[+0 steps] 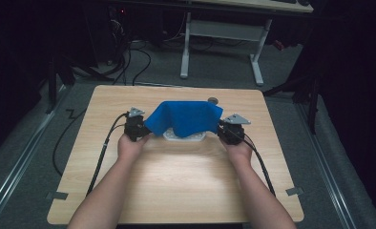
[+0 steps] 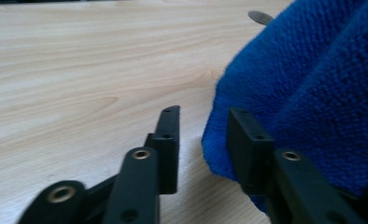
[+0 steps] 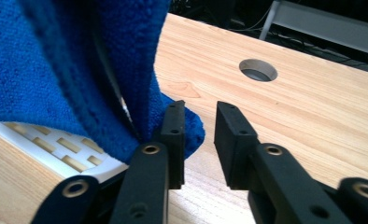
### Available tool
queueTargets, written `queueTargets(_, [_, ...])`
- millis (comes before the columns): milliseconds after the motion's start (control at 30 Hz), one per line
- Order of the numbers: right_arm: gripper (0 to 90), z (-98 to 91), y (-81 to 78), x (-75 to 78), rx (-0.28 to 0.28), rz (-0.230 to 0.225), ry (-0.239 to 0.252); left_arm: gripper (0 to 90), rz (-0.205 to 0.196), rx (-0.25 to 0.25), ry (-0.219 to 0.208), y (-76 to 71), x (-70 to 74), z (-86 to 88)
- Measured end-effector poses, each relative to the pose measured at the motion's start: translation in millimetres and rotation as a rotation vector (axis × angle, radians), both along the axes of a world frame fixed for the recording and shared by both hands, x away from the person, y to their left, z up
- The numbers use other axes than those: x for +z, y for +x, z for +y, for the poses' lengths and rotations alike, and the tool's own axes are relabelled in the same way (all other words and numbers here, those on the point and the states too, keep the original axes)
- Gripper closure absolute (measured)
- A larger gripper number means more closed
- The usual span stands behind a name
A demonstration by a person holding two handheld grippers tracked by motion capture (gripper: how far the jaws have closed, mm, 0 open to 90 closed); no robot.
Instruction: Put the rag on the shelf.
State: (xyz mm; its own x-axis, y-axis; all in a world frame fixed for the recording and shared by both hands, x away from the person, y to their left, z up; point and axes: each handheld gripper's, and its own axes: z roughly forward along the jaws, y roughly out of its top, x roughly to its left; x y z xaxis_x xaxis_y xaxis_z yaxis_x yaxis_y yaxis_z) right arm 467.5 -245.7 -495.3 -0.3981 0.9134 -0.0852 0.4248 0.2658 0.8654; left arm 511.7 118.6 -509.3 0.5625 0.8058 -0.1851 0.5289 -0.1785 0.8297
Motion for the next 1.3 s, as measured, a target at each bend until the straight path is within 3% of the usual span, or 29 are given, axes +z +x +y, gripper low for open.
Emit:
queueTargets(433, [64.3,-21.7,0.6,22.1,-0.059,-0.05,0.036,58.0,-0.052,0.067,-0.01,-5.9,25.1,25.5])
queueTargets(633, [59.0,-30.8,0.8,24.8,-0.082,-0.043,0.052,55.7,-0.062,0.085,0.001,-7.7,30.9,33.3])
queueTargets(967, [56.4,-40.1,-1.6,29.1,-0.103,-0.037,0.036,52.8,-0.073,0.12,0.007,-13.6,32.9,43.9])
queueTargets(1133, [55.8,-40.3,-9.1,32.5,-0.092,-0.024,0.034,51.8,-0.068,0.127,-0.004,-25.3,28.2,47.0])
queueTargets(1300, [53.7,-36.1,-21.5,35.4,-0.072,-0.022,0.011,51.1,-0.075,0.126,0.011,-40.7,27.3,52.8])
